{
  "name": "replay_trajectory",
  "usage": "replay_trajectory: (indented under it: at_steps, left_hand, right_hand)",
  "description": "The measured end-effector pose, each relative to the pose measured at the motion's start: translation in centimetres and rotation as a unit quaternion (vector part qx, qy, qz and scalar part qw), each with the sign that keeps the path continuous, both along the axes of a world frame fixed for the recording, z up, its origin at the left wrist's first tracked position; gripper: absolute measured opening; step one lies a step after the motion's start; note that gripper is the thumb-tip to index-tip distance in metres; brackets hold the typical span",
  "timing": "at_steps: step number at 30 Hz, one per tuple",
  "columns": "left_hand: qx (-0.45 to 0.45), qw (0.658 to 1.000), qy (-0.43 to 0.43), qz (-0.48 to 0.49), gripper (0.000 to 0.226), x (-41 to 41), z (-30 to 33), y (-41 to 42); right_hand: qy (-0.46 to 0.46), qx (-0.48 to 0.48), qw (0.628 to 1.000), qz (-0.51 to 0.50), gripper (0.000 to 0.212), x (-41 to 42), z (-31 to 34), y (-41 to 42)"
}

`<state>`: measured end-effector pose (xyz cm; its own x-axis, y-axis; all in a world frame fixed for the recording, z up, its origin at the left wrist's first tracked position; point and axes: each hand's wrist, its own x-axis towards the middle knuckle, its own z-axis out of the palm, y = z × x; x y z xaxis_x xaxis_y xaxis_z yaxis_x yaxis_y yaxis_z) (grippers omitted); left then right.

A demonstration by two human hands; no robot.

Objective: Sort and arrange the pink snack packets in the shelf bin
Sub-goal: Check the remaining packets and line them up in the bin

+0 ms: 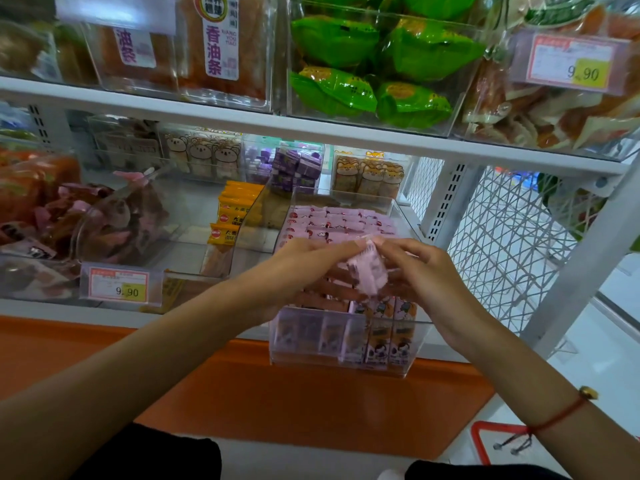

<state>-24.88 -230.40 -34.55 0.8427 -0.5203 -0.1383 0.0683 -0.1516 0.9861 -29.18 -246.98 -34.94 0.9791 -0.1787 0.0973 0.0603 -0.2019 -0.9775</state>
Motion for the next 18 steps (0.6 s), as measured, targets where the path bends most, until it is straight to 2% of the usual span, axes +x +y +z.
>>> replay_trajectory:
  at_steps: [4,11,13,16,18]
  left_hand:
    - [0.012,0.999,0.021,0.039,0.046,0.05,0.19,-0.25]
    - [0.020,0.998,0.010,0.054,0.048,0.00,0.08,-0.27]
    - [0.010,0.998,-0.012,0.053,0.041,0.11,0.05,-0.10]
    - [-0.009,0.997,-0.069,0.034,0.028,0.33,0.01,0.32]
    - [0.011,0.989,-0.144,0.023,0.035,0.60,-0.16,0.59]
  right_hand:
    - [0.043,0.051,0.998,-0.003,0.029,-0.02,0.08,-0.21]
    - [0.055,0.051,0.997,0.002,0.032,-0.05,-0.08,-0.32]
    - [0.042,0.053,0.998,0.009,0.034,-0.15,0.07,-0.24]
    - [-0.005,0.057,0.998,0.021,0.048,-0.32,0.35,-0.06]
    - [-0.035,0.046,0.998,0.011,0.053,-0.35,0.28,-0.07]
